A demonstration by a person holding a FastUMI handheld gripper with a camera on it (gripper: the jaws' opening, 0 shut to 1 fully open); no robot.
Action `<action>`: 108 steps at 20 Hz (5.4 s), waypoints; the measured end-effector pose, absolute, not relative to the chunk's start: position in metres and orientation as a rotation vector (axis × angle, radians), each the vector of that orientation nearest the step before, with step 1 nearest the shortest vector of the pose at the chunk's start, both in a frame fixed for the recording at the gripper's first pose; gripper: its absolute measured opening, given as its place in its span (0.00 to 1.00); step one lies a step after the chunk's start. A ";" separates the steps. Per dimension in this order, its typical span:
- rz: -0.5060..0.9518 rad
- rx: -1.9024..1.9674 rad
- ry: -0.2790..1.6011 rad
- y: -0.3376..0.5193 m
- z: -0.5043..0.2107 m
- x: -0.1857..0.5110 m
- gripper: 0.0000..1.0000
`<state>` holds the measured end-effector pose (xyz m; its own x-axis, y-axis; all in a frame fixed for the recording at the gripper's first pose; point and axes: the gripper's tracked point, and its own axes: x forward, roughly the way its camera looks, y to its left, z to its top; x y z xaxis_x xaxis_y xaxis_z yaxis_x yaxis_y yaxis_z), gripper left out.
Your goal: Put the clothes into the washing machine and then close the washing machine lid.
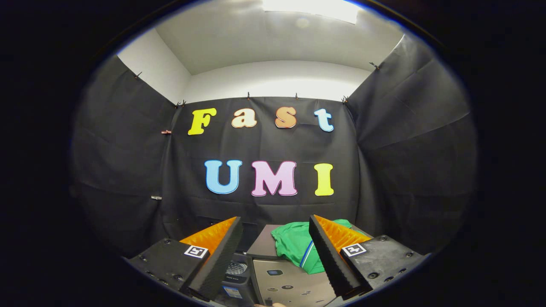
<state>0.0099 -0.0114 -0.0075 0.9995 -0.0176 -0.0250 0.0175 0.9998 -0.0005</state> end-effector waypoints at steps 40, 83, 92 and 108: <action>-0.231 -0.064 0.657 -0.174 -0.188 0.256 0.99; -0.146 0.089 0.464 -0.139 -0.074 0.221 0.05; -0.042 0.073 0.220 -0.058 0.031 0.188 0.04; 0.302 0.120 0.253 0.148 0.001 0.203 0.04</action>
<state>0.2026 0.1479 0.0005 0.9232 0.3089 -0.2284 -0.2790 0.9478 0.1544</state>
